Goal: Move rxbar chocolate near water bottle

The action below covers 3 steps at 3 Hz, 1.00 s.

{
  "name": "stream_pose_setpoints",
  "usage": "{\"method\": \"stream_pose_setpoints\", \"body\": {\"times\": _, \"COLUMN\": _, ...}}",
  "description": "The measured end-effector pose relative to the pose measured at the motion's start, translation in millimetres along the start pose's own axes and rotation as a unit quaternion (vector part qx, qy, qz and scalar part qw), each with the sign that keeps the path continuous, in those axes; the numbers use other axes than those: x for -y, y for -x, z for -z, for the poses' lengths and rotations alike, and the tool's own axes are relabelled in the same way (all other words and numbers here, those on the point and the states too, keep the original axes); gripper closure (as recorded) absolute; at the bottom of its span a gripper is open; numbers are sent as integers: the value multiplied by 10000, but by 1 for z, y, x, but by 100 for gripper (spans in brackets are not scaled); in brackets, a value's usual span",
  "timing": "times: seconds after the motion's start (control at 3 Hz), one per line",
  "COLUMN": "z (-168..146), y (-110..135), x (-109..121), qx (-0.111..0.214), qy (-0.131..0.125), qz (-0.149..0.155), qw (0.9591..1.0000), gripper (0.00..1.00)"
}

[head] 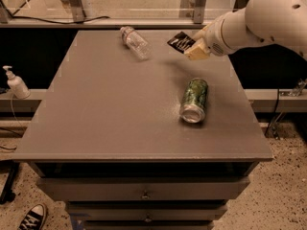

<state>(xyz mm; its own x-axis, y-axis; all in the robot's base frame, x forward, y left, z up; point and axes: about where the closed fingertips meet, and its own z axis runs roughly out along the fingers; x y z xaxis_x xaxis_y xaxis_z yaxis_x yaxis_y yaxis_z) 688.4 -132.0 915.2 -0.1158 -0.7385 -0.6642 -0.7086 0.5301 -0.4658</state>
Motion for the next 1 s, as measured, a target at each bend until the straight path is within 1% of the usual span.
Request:
{"method": "stream_pose_setpoints", "body": {"times": 0.33, "z": -21, "y": -4, "x": 1, "qx": 326, "qy": 372, "qz": -255, "qw": 9984, "gripper": 100}}
{"method": "stream_pose_setpoints", "body": {"times": 0.67, "z": -38, "y": 0, "x": -5, "qx": 558, "qy": 693, "qz": -381, "qw": 9953, "gripper": 100}}
{"method": "stream_pose_setpoints", "body": {"times": 1.0, "z": -53, "y": 0, "x": -15, "qx": 574, "qy": 957, "qz": -375, "qw": 9930, "gripper": 100}}
